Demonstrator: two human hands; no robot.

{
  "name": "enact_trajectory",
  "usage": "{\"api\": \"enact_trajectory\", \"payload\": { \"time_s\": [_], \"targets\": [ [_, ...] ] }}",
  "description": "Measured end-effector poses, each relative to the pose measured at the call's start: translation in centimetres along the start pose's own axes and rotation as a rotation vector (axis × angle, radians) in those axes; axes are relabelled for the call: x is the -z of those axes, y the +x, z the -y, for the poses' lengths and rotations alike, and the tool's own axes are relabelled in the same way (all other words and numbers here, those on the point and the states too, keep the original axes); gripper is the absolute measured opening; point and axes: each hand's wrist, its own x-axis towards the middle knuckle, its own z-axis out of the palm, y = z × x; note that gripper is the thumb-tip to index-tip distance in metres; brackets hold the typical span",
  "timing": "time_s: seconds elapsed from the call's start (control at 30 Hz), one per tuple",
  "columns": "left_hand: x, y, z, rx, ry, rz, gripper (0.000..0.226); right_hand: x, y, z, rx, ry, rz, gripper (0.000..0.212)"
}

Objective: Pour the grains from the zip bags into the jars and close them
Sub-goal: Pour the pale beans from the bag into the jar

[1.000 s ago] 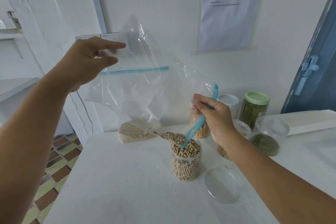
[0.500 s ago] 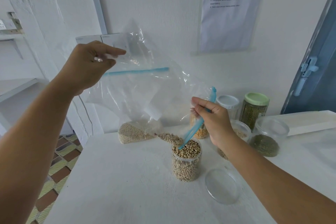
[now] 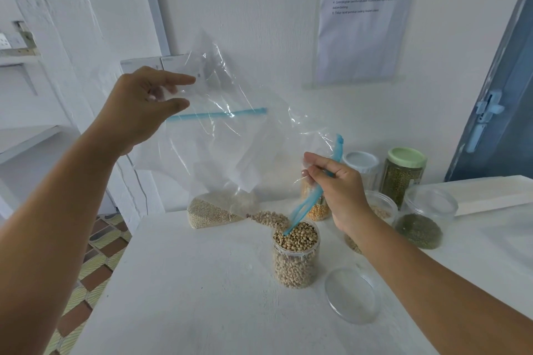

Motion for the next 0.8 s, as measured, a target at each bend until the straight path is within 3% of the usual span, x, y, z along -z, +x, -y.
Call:
{"api": "enact_trajectory", "payload": {
  "time_s": [0.37, 0.47, 0.63, 0.8],
  "targets": [
    [-1.0, -0.4, -0.7, 0.0, 0.016, -0.015, 0.038, 0.2, -0.6, 0.2, 0.021, -0.186, 0.082, 0.034],
    [-1.2, -0.2, -0.9, 0.009, 0.068, -0.043, 0.046, 0.2, -0.3, 0.2, 0.028, -0.146, 0.053, 0.035],
    [-1.4, 0.4, -1.7, -0.006, 0.057, -0.085, 0.036, 0.0, -0.5, 0.5, 0.048, -0.063, 0.057, 0.032],
    [-2.0, 0.5, -1.7, -0.03, 0.061, -0.018, 0.03, 0.6, -0.7, -0.6, 0.041, -0.082, 0.038, 0.03]
  ]
}}
